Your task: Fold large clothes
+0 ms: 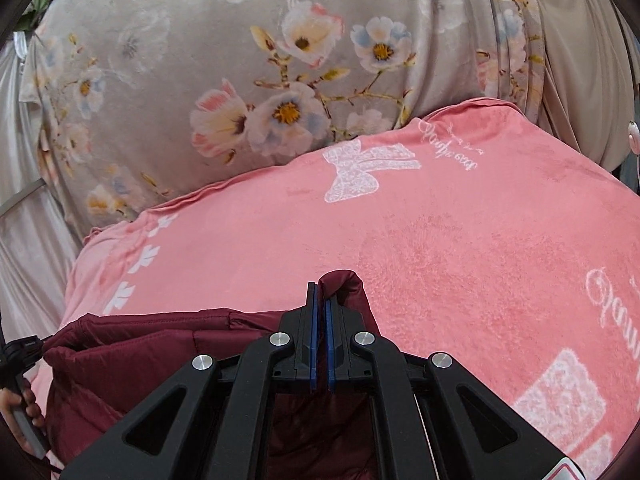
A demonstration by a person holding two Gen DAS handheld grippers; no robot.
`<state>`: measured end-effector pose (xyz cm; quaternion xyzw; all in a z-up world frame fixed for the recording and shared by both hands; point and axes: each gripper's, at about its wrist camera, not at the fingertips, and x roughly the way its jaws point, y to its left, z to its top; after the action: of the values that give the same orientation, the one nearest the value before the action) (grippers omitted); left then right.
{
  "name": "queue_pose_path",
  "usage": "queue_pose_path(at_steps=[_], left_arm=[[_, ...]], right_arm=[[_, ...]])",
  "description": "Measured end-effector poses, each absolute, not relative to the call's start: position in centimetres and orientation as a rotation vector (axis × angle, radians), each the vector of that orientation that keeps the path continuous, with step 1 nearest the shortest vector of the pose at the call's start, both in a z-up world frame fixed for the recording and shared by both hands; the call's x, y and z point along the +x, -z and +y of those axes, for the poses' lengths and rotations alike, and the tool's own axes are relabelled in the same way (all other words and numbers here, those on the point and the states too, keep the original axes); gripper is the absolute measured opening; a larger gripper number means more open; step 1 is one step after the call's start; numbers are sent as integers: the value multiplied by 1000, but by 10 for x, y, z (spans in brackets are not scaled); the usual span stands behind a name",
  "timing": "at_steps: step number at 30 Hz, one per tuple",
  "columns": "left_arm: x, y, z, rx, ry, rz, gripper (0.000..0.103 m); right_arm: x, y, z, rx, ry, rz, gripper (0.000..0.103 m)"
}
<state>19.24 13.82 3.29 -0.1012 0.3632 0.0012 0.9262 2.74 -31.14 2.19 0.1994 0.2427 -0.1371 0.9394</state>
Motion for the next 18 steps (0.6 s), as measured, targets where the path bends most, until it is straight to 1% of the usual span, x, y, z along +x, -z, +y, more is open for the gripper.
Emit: queue_pose_path(at_steps=[6,12,18], left_arm=[[223,-6,130,-182,-33,804,6],[245,25,122,-155,-46,856,6],[259,49,124,-185,-57,892,10]], right_arm=[[62,1,-316,380,317,591,3],[79,41,-326,407,338,693,3],[86,53,-325,407,337,740,4]])
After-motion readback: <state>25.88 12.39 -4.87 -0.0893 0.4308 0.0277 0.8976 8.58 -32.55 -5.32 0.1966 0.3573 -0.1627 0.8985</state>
